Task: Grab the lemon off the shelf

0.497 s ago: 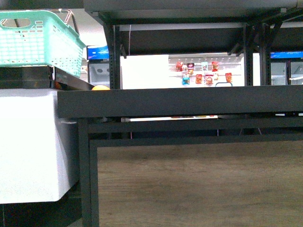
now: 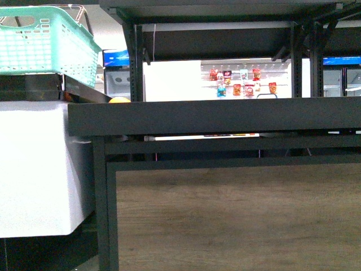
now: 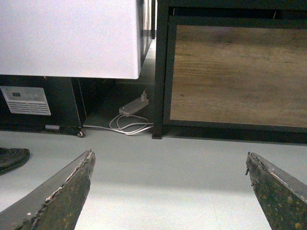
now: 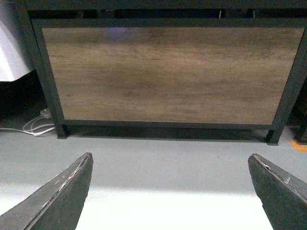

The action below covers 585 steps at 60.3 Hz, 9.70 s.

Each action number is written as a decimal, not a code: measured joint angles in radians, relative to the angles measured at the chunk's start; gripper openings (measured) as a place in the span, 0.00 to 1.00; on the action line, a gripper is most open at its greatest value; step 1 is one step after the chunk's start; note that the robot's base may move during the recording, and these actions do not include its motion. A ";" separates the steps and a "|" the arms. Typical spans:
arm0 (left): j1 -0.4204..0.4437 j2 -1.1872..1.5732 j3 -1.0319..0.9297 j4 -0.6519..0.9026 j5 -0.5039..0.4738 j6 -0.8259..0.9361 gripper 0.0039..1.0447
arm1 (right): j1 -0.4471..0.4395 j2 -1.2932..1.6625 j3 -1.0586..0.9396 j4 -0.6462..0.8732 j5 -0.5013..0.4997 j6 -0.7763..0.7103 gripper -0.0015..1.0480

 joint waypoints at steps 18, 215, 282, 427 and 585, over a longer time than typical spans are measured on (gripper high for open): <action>0.000 0.000 0.000 0.000 0.000 0.000 0.92 | 0.000 0.000 0.000 0.000 0.000 0.000 0.93; 0.000 0.000 0.000 0.000 0.000 0.000 0.92 | 0.000 0.000 0.000 0.000 0.000 0.000 0.93; 0.000 0.000 0.000 0.000 -0.001 0.000 0.92 | 0.000 0.000 0.000 0.000 0.000 0.000 0.93; 0.445 1.853 1.180 0.578 0.347 -1.307 0.92 | 0.000 0.000 0.000 0.000 0.000 0.000 0.93; -0.344 1.794 1.320 -0.056 0.572 -0.454 0.26 | -0.105 1.212 0.282 0.377 -0.021 0.252 0.93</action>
